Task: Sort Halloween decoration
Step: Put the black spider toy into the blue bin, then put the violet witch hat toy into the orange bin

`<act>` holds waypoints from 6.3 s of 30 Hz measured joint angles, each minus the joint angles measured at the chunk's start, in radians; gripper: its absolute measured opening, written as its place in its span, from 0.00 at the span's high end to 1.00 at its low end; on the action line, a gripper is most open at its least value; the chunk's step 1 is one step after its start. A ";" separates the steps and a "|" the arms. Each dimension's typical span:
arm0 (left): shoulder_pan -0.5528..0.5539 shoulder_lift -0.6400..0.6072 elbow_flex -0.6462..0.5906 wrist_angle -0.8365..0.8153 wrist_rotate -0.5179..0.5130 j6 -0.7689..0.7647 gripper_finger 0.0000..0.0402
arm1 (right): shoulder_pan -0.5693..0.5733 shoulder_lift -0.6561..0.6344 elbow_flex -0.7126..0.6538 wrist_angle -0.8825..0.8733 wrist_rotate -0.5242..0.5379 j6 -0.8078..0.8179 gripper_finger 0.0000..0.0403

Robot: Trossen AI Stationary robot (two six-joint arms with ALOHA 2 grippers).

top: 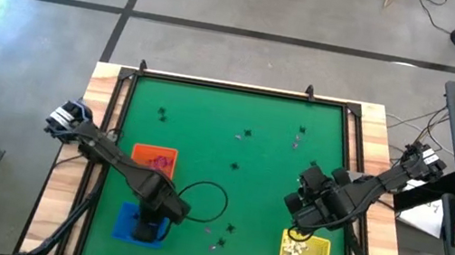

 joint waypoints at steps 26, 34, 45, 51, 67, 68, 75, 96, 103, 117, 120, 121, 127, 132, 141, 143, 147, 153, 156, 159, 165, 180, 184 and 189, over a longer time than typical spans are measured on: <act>0.000 0.013 0.000 -0.087 -0.057 -0.107 0.78 | -0.001 0.000 0.000 0.001 0.030 -0.086 0.80; 0.000 -0.124 0.000 -0.112 -0.134 -0.089 0.78 | -0.004 0.000 0.000 0.041 0.195 -0.077 0.80; 0.001 -0.349 0.000 -0.165 -0.469 -0.088 0.78 | -0.202 0.000 0.000 0.317 0.219 -0.245 0.82; 0.001 -0.444 0.000 -0.270 -0.549 -0.088 0.78 | -0.308 0.000 0.000 0.300 0.188 -0.194 0.77; 0.001 -0.600 0.000 -0.319 -0.685 0.045 0.78 | -0.692 0.058 -0.017 0.265 0.046 -0.198 0.74; 0.001 -0.607 0.000 -0.319 -0.685 0.050 0.78 | -0.716 0.069 -0.019 0.264 0.034 -0.210 0.74; 0.001 -0.638 0.000 -0.319 -0.689 0.051 0.78 | -0.873 0.172 -0.034 0.322 -0.136 -0.430 0.74; 0.001 -0.644 0.000 -0.339 -0.766 -0.019 0.78 | -1.000 0.355 -0.082 0.442 -0.302 -0.675 0.74; 0.001 -0.644 0.000 -0.340 -0.766 -0.037 0.78 | -1.010 0.356 -0.146 0.502 -0.320 -0.681 0.74; 0.001 -0.642 0.000 -0.340 -0.766 -0.039 0.78 | -1.053 0.351 -0.237 0.664 -0.361 -0.706 0.75; 0.001 -0.639 0.000 -0.339 -0.766 -0.039 0.78 | -1.057 0.351 -0.243 0.668 -0.368 -0.706 0.82; 0.001 -0.639 0.000 -0.339 -0.766 -0.039 0.78 | -1.057 0.351 -0.243 0.669 -0.368 -0.706 0.85; 0.001 -0.639 0.000 -0.338 -0.766 -0.039 0.78 | -1.057 0.349 -0.243 0.663 -0.364 -0.709 0.97; 0.001 -0.639 0.000 -0.338 -0.766 -0.039 0.78 | -1.054 0.338 -0.230 0.642 -0.358 -0.714 0.97; 0.001 -0.639 0.000 -0.338 -0.766 -0.040 0.78 | -1.028 0.262 -0.214 0.592 -0.354 -0.698 0.98; 0.001 -0.639 0.000 -0.339 -0.766 -0.040 0.78 | -1.016 0.240 -0.213 0.597 -0.354 -0.697 0.98; 0.001 -0.639 0.000 -0.361 -0.766 -0.040 0.78 | -0.982 0.206 -0.203 0.600 -0.360 -0.683 0.98; 0.001 -0.640 0.000 -0.383 -0.766 -0.040 0.78 | -0.893 0.190 -0.139 0.618 -0.361 -0.651 0.98; 0.001 -0.640 0.000 -0.383 -0.766 -0.040 0.78 | -0.833 0.192 -0.101 0.670 -0.367 -0.648 0.98; 0.001 -0.640 0.000 -0.383 -0.765 -0.040 0.78 | -0.774 0.192 -0.074 0.763 -0.369 -0.624 0.98; 0.001 -0.673 0.000 -0.391 -0.767 -0.003 0.78 | -0.690 0.197 -0.049 0.996 -0.369 -0.608 0.98; 0.001 -0.753 0.000 -0.390 -0.824 -0.002 0.78 | -0.616 0.336 -0.010 1.344 -0.402 -0.583 0.98; 0.001 -0.756 0.000 -0.389 -0.823 -0.002 0.78 | -0.612 0.402 0.089 1.340 -0.406 -0.623 0.98; 0.001 -0.756 0.000 -0.390 -0.824 0.005 0.78 | -0.612 0.502 0.228 1.335 -0.436 -0.673 0.98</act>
